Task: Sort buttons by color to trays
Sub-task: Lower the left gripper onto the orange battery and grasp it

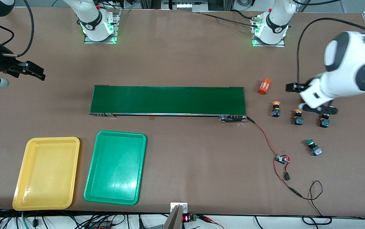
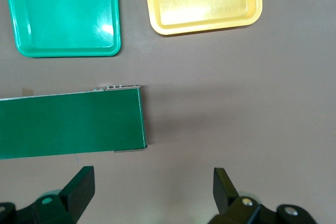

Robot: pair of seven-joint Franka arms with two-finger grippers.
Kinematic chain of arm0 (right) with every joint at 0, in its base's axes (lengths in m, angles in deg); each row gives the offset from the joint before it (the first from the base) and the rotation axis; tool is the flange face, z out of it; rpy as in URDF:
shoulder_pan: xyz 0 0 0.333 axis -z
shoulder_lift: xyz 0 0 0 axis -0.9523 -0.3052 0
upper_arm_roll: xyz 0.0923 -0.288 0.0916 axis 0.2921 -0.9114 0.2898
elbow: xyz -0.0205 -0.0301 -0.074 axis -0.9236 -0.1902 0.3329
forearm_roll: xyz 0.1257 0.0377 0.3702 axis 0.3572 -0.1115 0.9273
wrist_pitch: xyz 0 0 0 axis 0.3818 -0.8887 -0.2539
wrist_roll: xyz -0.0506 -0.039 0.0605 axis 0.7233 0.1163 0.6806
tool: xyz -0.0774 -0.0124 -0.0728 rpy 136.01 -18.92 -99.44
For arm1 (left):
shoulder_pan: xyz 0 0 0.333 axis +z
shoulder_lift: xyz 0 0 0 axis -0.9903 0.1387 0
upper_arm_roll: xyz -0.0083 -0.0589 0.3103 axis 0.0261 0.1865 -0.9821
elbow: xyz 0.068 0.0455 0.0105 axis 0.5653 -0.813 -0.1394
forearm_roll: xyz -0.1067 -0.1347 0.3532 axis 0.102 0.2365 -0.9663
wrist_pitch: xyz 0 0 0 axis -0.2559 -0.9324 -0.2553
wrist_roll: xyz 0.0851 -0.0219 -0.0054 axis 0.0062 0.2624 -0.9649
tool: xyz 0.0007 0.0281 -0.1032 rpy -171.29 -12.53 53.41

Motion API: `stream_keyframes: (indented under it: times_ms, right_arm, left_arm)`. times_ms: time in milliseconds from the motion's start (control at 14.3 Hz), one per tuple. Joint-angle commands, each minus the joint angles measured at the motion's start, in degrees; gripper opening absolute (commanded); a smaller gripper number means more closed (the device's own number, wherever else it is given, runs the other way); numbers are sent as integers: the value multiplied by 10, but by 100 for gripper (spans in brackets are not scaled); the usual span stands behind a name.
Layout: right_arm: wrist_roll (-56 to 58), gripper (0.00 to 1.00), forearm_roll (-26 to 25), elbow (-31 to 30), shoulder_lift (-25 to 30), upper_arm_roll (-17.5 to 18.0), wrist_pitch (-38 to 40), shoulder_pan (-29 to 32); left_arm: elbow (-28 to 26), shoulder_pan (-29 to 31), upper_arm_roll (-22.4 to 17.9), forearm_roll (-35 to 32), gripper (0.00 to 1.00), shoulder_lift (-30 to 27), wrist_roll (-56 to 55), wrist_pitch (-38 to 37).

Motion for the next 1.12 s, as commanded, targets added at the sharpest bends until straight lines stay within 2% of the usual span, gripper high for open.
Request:
stream_keyframes:
  times_ms: [0,140,281,491,702,912,982,1052]
  right_arm:
    - [-1,100,1,-6,3,4,-6,3]
    - [-1,100,1,-5,3,4,-6,3]
    - [0,100,1,-5,3,4,-8,3]
    - [-2,100,1,-5,2,4,-8,3]
    - [-6,100,1,-5,2,4,-8,2]
    - [-9,100,1,-5,1,4,-11,2]
    - [-9,100,1,-5,1,4,-11,1]
    - [-9,100,1,-5,1,4,-11,1]
  left_arm:
    - [-152,3,27,0,100,-53,10,110]
    - [-233,2,44,0,100,-47,10,205]
    - [-291,1,49,0,100,-41,29,290]
    - [-316,6,49,0,100,-22,97,353]
    - [-352,6,49,0,100,5,114,439]
    - [-358,9,49,0,100,40,119,480]
    - [-360,9,49,0,99,47,119,485]
    - [-362,9,49,0,92,46,119,484]
